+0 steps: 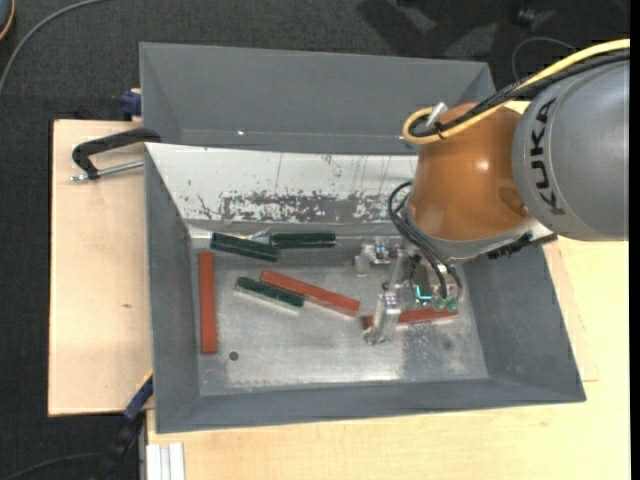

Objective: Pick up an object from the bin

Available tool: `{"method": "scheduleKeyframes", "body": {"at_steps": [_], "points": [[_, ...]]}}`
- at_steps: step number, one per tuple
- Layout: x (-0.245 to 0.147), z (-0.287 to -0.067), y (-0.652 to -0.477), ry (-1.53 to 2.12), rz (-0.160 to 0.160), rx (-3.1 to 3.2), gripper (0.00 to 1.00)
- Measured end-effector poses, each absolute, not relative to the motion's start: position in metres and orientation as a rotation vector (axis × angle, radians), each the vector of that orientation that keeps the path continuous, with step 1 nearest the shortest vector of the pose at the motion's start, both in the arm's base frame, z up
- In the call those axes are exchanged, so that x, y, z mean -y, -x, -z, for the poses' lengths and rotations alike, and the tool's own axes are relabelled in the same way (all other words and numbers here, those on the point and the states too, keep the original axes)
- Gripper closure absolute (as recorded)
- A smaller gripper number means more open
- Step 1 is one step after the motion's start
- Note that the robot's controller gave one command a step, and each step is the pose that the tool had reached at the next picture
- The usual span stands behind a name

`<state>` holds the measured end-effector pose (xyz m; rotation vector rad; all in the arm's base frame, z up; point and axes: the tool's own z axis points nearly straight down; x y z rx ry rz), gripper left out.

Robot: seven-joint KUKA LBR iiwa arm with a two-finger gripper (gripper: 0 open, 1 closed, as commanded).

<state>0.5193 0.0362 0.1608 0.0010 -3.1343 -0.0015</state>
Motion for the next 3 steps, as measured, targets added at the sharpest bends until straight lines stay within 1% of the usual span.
{"method": "scheduleKeyframes", "body": {"at_steps": [1,2,3], "points": [[-0.017,-0.069,-0.53,0.173,0.0,3.13,0.0],[-0.025,-0.071,-0.55,0.621,0.004,3.085,0.0],[-0.024,-0.071,-0.55,0.619,0.003,3.085,1.0]]}}
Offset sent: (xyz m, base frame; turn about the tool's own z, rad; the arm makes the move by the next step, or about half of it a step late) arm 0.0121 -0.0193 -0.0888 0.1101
